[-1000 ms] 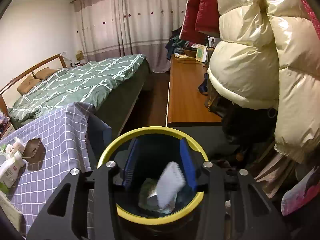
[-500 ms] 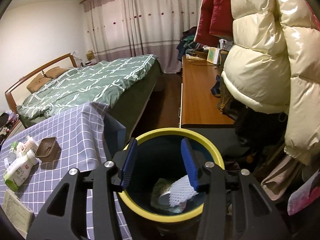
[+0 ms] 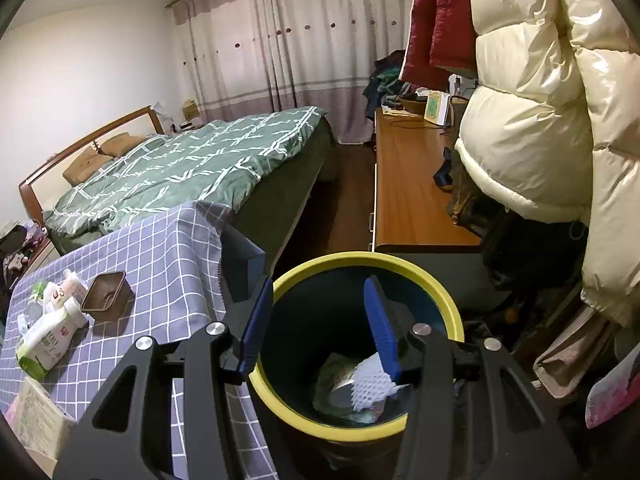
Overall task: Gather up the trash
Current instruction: 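Grasp the pink strawberry milk carton with the left tool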
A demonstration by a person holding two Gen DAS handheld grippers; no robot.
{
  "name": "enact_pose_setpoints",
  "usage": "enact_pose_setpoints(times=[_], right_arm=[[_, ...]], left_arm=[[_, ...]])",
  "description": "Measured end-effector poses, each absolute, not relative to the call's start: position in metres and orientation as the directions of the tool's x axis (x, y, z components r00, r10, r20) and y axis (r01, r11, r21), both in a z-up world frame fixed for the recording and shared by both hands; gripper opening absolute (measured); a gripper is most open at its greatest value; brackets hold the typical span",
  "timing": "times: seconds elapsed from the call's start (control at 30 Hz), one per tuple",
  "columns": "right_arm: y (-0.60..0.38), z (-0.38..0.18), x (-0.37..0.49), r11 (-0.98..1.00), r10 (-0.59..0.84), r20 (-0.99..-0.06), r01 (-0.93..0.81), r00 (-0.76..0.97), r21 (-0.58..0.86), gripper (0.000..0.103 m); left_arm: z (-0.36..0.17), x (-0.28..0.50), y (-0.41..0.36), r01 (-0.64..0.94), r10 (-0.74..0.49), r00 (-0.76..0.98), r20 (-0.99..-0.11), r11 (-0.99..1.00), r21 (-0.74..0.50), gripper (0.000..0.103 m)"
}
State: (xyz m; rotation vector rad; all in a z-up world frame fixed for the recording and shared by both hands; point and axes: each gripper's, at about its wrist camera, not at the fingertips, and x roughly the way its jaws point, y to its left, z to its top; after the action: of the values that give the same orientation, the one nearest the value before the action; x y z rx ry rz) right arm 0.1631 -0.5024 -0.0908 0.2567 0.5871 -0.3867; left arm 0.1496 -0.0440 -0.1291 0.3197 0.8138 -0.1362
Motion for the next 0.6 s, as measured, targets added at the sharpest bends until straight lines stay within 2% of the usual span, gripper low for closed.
enact_pose_setpoints(times=[0.13, 0.27, 0.33, 0.37, 0.47, 0.53, 0.6], right_arm=[[-0.502, -0.092, 0.164, 0.900, -0.264, -0.586, 0.414, 0.766, 0.136, 0.045], [-0.503, -0.093, 0.165, 0.901, -0.259, -0.590, 0.410, 0.765, 0.138, 0.045], [-0.503, -0.095, 0.166, 0.902, -0.249, -0.593, 0.406, 0.766, 0.145, 0.046], [-0.502, -0.095, 0.167, 0.903, -0.244, -0.595, 0.403, 0.766, 0.149, 0.046], [-0.499, -0.096, 0.170, 0.908, -0.233, -0.598, 0.392, 0.767, 0.148, 0.046], [-0.496, -0.097, 0.172, 0.913, -0.223, -0.600, 0.380, 0.768, 0.148, 0.046], [-0.493, -0.098, 0.172, 0.917, -0.214, -0.601, 0.370, 0.770, 0.148, 0.046]], left_arm=[[-0.133, 0.180, -0.031, 0.223, -0.024, 0.645, -0.764, 0.962, 0.158, 0.098], [-0.136, 0.191, -0.029, 0.292, -0.128, 0.580, -0.804, 0.955, 0.058, 0.098], [-0.140, 0.193, -0.031, 0.313, -0.133, 0.557, -0.820, 0.948, 0.058, 0.098], [-0.143, 0.193, -0.033, 0.314, -0.127, 0.549, -0.826, 0.947, 0.063, 0.095], [-0.153, 0.201, -0.034, 0.313, -0.137, 0.501, -0.855, 0.949, 0.031, 0.077], [-0.154, 0.203, -0.032, 0.305, -0.153, 0.495, -0.855, 0.952, 0.006, 0.073], [-0.154, 0.203, -0.032, 0.302, -0.149, 0.496, -0.855, 0.953, 0.009, 0.061]])
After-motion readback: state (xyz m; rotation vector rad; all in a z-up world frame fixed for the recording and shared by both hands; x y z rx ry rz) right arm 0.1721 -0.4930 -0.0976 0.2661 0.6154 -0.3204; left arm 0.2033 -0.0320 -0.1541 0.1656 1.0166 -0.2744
